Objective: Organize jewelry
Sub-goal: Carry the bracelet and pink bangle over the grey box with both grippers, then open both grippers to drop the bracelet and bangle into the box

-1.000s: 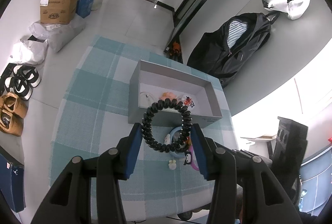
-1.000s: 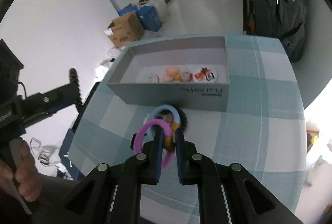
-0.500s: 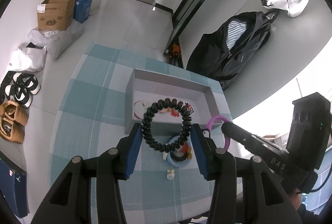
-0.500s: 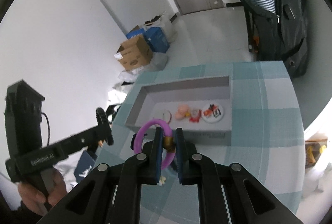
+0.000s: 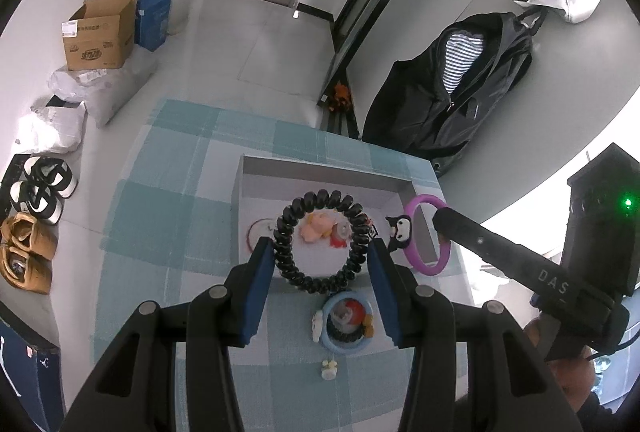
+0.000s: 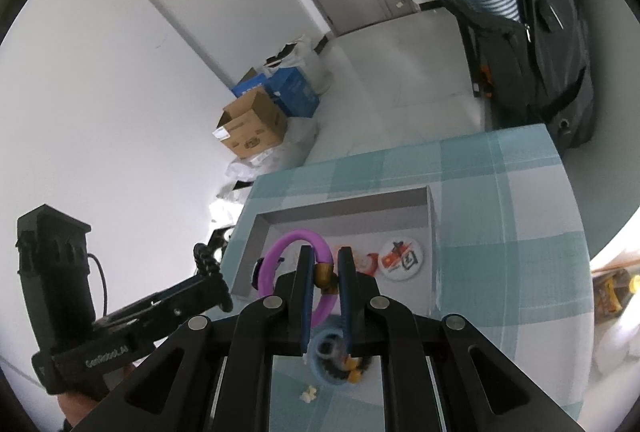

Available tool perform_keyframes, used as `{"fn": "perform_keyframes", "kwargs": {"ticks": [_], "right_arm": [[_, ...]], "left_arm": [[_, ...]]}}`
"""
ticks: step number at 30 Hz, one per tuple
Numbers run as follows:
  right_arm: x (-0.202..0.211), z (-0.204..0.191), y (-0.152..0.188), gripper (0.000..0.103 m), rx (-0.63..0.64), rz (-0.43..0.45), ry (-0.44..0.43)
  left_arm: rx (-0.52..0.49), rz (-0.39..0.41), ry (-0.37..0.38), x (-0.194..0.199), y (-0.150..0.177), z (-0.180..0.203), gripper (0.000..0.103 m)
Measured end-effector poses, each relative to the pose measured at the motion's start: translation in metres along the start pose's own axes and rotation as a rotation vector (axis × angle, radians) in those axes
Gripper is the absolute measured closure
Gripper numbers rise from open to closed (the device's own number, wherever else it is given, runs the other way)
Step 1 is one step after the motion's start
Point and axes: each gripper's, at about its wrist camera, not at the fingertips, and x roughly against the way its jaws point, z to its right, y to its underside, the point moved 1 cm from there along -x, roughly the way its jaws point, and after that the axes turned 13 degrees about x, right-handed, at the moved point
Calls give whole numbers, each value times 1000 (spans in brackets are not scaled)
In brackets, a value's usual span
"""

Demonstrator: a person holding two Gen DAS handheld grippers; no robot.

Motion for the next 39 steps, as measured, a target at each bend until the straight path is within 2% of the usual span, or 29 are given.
{"fn": "perform_keyframes", "kwargs": {"ticks": [15, 21, 33, 34, 37, 38, 39], "right_arm": [[-25, 20, -21, 92, -59, -18, 4], [-31, 24, -18, 92, -67, -33, 17], [-40, 29, -15, 92, -82, -60, 18], [-41, 29, -16, 91, -82, -63, 9], [-43, 27, -16, 86, -80, -70, 4], [-42, 26, -15, 85, -73, -72, 6], [-42, 26, -15, 81, -67, -73, 5]], "left_arm": [[23, -54, -1, -29, -19, 0, 61], [33, -86, 5, -41, -22, 3, 61], [28, -100, 19, -45, -23, 5, 60], [27, -107, 20, -46, -23, 5, 59], [27, -133, 19, -47, -21, 6, 46], [23, -128, 22, -45, -20, 7, 36], [19, -119, 15, -44, -19, 7, 31]]}}
